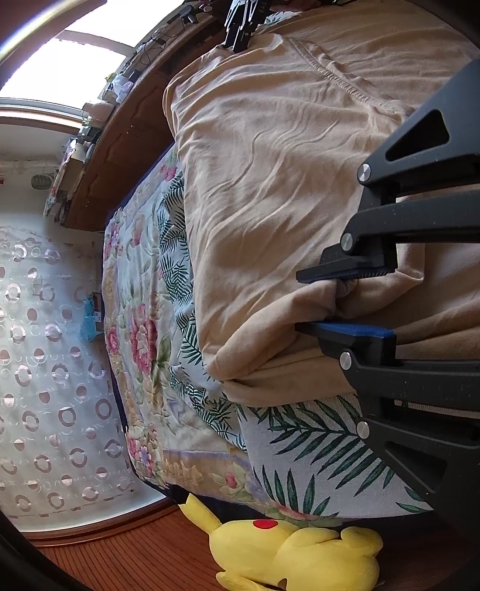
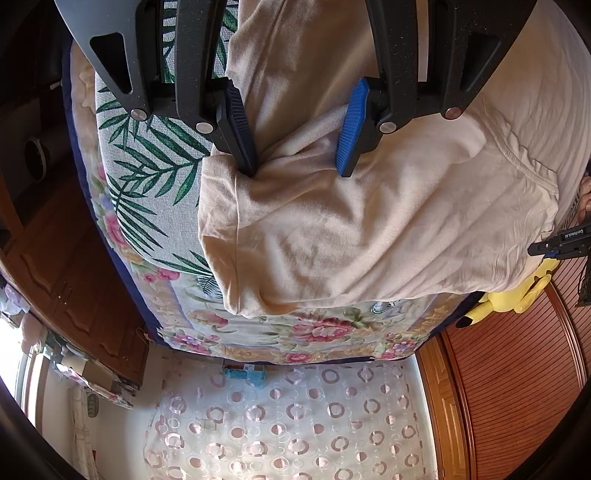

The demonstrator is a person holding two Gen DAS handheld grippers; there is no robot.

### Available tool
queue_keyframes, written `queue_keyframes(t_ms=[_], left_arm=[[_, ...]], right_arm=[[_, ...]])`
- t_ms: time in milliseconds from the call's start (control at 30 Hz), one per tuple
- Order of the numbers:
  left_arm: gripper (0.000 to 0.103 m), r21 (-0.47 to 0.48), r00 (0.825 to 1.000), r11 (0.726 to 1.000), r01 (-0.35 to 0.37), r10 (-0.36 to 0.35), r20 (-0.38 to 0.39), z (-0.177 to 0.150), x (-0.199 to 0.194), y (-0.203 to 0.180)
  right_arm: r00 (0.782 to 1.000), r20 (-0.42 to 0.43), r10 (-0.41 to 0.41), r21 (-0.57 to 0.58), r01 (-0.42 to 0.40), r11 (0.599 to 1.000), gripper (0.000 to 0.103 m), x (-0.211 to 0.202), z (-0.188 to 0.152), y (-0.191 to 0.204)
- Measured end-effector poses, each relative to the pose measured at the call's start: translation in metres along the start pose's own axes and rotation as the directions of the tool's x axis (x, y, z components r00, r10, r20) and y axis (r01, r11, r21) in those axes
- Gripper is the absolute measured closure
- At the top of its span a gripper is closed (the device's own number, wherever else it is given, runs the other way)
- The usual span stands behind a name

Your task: Fold small clothes

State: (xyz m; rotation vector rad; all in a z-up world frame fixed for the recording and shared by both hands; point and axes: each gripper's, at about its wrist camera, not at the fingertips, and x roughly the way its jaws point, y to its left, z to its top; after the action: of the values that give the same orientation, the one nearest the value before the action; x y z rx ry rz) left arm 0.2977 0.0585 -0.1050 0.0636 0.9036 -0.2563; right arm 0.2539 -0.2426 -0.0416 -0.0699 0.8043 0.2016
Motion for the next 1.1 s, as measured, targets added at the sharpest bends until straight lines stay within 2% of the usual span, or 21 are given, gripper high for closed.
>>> queue_keyframes(t_ms=[33, 133, 167, 200, 267, 300, 333, 400, 667, 867, 1100], left_arm=[[0.09, -0.002, 1.0, 1.0, -0.004, 0.004, -0.001, 0.0, 0.0, -0.001], [0.094, 0.005, 1.0, 1.0, -0.006, 0.006, -0.006, -0.001, -0.001, -0.002], [0.095, 0.006, 1.0, 1.0, -0.008, 0.008, -0.003, -0.001, -0.002, -0.003], [0.095, 0.008, 1.0, 1.0, -0.005, 0.005, 0.002, -0.001, -0.004, -0.004], [0.096, 0.005, 1.0, 1.0, 0.003, -0.003, 0.026, 0.0, -0.011, -0.004], [0.096, 0.004, 0.999, 1.0, 0.003, -0.003, 0.036, 0.0, -0.015, -0.004], [0.096, 0.004, 0.999, 1.0, 0.002, -0.003, 0.048, 0.001, -0.019, -0.005], [0.096, 0.003, 0.997, 1.0, 0.008, -0.008, 0.075, 0.004, -0.028, -0.006], [0.096, -0.006, 0.989, 1.0, 0.026, -0.025, 0.147, 0.002, -0.062, -0.005], [0.096, -0.027, 0.981, 0.999, 0.035, -0.029, 0.192, -0.002, -0.085, 0.001], [0.096, -0.029, 0.975, 0.999, 0.021, -0.014, 0.224, -0.015, -0.111, 0.0]], right_arm=[[1.0, 0.0, 0.003, 0.003, -0.003, 1.0, 0.056, 0.0, 0.0, -0.001], [1.0, -0.008, 0.009, 0.017, -0.009, 1.0, 0.057, 0.002, 0.003, -0.003], [1.0, -0.011, 0.008, 0.016, -0.008, 1.0, 0.06, 0.003, 0.005, -0.002], [1.0, -0.011, 0.004, 0.012, -0.004, 1.0, 0.069, 0.003, 0.007, -0.004], [1.0, -0.012, -0.007, 0.002, 0.007, 1.0, 0.077, 0.005, 0.011, -0.005], [1.0, -0.011, -0.005, 0.001, 0.005, 1.0, 0.091, 0.005, 0.012, -0.007], [1.0, -0.015, -0.003, 0.001, 0.003, 1.0, 0.096, 0.006, 0.013, -0.007], [1.0, -0.006, -0.003, -0.009, 0.003, 1.0, 0.099, 0.004, 0.014, -0.007], [0.994, 0.105, 0.042, -0.037, -0.038, 0.999, 0.1, -0.032, 0.002, -0.002], [0.981, 0.19, 0.04, -0.058, -0.029, 0.998, 0.1, -0.064, -0.014, 0.0], [0.967, 0.25, 0.042, -0.064, -0.027, 0.998, 0.1, -0.096, -0.038, 0.001]])
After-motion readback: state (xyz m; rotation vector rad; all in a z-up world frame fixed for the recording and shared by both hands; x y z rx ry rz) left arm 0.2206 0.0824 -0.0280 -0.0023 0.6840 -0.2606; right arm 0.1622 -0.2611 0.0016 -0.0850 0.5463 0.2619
